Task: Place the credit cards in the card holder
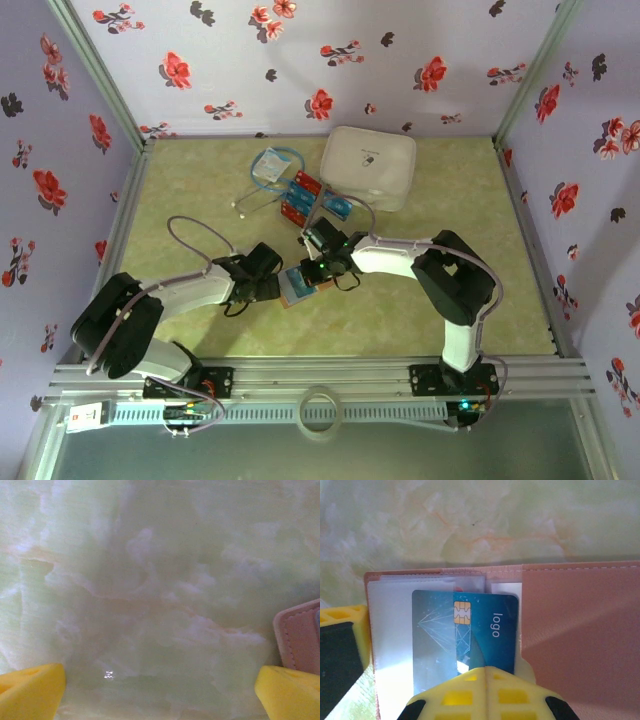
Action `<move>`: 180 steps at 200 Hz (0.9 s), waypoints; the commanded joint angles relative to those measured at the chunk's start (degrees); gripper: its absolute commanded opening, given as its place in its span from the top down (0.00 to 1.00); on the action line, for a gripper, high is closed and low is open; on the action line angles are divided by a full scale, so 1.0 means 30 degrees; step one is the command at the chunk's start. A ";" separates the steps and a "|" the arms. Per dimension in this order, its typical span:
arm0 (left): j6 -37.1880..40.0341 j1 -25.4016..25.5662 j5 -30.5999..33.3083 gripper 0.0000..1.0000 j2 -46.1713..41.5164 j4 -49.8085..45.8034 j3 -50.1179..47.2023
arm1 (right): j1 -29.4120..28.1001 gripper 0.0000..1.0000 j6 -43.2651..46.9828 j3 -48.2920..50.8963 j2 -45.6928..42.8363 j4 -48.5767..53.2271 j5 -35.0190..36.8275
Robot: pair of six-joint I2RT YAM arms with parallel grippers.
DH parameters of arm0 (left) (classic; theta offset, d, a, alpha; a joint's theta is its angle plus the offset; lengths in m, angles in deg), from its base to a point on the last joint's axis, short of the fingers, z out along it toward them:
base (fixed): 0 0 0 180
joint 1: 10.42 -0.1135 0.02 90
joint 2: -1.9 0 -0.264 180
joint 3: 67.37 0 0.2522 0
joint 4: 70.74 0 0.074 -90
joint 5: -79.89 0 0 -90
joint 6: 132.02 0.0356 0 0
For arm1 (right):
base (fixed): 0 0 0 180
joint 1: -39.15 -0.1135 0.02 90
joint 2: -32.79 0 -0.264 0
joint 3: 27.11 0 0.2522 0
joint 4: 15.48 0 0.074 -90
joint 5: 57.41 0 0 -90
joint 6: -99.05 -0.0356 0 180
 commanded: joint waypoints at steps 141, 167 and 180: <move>0.0354 0.0087 -0.0442 0.00 0.0722 0.1786 -0.0670 | 0.1125 0.97 0.0177 -0.0700 0.0175 0.0724 0.0414; 0.0416 0.0088 -0.0428 0.00 0.0787 0.1802 -0.0661 | 0.0885 0.97 0.0063 -0.0775 0.0471 0.0509 0.0128; 0.0463 0.0101 -0.0441 0.00 0.0817 0.1813 -0.0680 | 0.0659 0.97 0.0045 -0.0919 0.0621 0.0535 0.0037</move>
